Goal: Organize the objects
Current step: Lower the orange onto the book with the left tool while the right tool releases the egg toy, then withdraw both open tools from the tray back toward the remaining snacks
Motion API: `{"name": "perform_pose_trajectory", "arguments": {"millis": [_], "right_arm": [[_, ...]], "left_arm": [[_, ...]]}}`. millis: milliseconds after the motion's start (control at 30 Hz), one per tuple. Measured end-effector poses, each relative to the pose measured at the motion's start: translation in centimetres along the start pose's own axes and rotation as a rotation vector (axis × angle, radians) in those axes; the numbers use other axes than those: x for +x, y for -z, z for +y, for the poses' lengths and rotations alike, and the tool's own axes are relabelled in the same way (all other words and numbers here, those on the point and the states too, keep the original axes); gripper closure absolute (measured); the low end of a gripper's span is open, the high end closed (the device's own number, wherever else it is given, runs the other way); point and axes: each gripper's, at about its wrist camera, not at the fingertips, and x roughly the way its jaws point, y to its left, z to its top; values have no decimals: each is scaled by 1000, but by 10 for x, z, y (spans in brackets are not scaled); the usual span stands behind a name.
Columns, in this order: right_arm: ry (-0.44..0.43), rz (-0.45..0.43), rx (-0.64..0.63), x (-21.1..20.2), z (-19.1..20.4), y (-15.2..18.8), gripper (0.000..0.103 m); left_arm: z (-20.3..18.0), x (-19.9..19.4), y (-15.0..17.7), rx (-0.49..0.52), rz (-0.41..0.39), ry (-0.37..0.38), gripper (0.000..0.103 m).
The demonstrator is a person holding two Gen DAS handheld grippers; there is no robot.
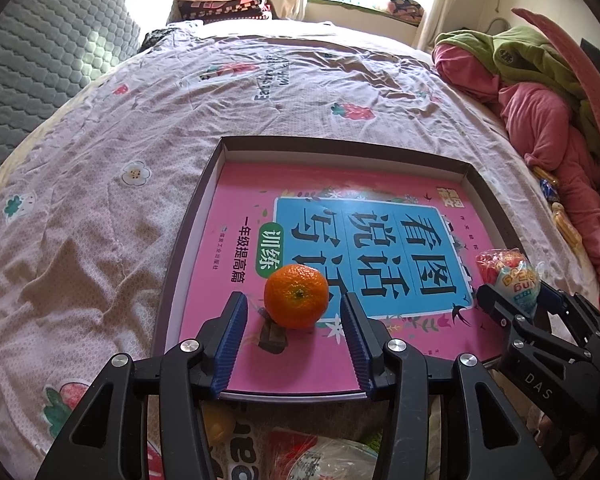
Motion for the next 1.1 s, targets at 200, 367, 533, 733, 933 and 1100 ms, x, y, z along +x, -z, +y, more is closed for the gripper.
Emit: {"name": "perform_pose_trajectory", "arguments": {"millis": [200,367,533,733,933,1100], "right_arm": [[14,-17,15,-6,-8,-3,37],[10,-28,12,-12,-10,-4,37],[15,-41,9,-18,-11,-5,37],[4,-86,9,-38,-13,-9,33],[-10,-124,-4,-58,-11,-9,32],[-15,-149,-15,-71,-9,-8,32]], "left_arm": [[7,-9,0,-15,-21,-7,53],[11,-16,1,-19,-34,-8,53],[12,-26,1,-8,-55,-11,52],[14,-45,0,2,-102,-6,42],[19,-61,0,-8,-135,-13,41],[20,-70,2,-6,-149,-18,40]]}}
